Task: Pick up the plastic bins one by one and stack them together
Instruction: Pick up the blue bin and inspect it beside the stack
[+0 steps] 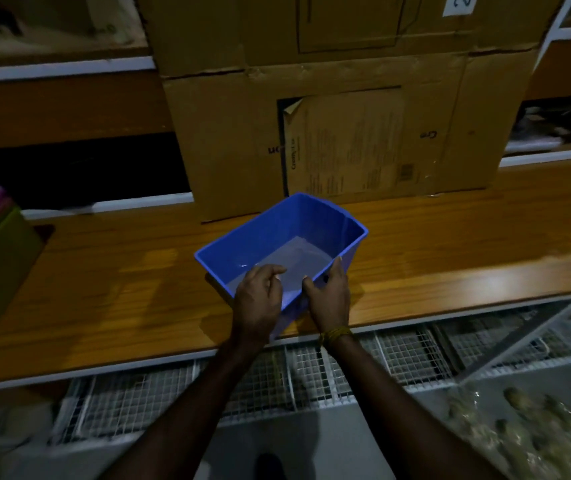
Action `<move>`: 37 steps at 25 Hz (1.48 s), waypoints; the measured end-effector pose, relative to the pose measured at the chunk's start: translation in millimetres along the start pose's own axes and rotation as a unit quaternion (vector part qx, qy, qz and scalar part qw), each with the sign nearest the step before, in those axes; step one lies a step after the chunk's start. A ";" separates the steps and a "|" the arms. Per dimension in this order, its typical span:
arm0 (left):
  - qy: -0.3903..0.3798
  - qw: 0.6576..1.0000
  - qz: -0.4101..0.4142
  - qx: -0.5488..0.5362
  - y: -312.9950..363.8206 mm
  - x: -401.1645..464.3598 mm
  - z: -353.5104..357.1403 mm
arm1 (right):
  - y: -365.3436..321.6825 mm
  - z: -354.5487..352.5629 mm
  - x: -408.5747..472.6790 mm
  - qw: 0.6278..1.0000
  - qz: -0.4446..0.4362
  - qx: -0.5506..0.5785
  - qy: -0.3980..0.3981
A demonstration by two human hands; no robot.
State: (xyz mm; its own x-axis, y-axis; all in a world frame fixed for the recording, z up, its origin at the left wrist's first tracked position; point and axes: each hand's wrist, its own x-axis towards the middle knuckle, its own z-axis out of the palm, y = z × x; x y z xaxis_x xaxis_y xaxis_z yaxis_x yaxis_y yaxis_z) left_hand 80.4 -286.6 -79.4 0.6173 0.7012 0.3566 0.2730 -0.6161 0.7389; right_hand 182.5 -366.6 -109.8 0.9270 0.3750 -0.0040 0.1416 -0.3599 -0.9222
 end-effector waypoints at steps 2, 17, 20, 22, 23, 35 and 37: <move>0.020 1.000 -0.004 0.016 -11.1 -7.4 -13.4 | -4.6 7.2 -1.8 1.000 -0.013 0.002 -0.006; 0.071 0.952 -0.229 0.189 -132.7 6.8 -176.7 | -71.8 131.3 -39.9 0.994 -0.003 0.096 -0.046; 0.099 0.958 -0.246 0.111 -160.3 18.7 -215.2 | -85.2 164.5 -53.5 0.992 0.001 0.116 -0.040; 0.109 0.956 -0.271 0.032 -171.0 26.0 -237.0 | -91.3 180.7 -57.7 0.989 0.003 0.145 -0.043; 0.110 0.956 -0.274 0.004 -176.0 28.9 -246.4 | -95.0 188.1 -59.7 0.986 0.005 0.156 -0.050; 0.194 0.972 -0.072 -0.116 -190.0 52.1 -307.0 | -168.9 218.2 -79.5 0.934 -0.029 0.357 -0.016; 0.214 0.961 -0.052 -0.168 -191.1 56.8 -309.4 | -176.4 219.6 -79.4 0.924 -0.028 0.381 -0.014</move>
State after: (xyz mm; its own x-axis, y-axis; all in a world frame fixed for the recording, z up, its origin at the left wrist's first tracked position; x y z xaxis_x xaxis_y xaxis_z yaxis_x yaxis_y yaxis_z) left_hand -165.0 -18.1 -23.5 0.2208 0.8805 0.4196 0.0195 -0.4341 0.9007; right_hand 7.6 -145.2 -31.7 0.9148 0.4006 0.0522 -0.1058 0.3624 -0.9260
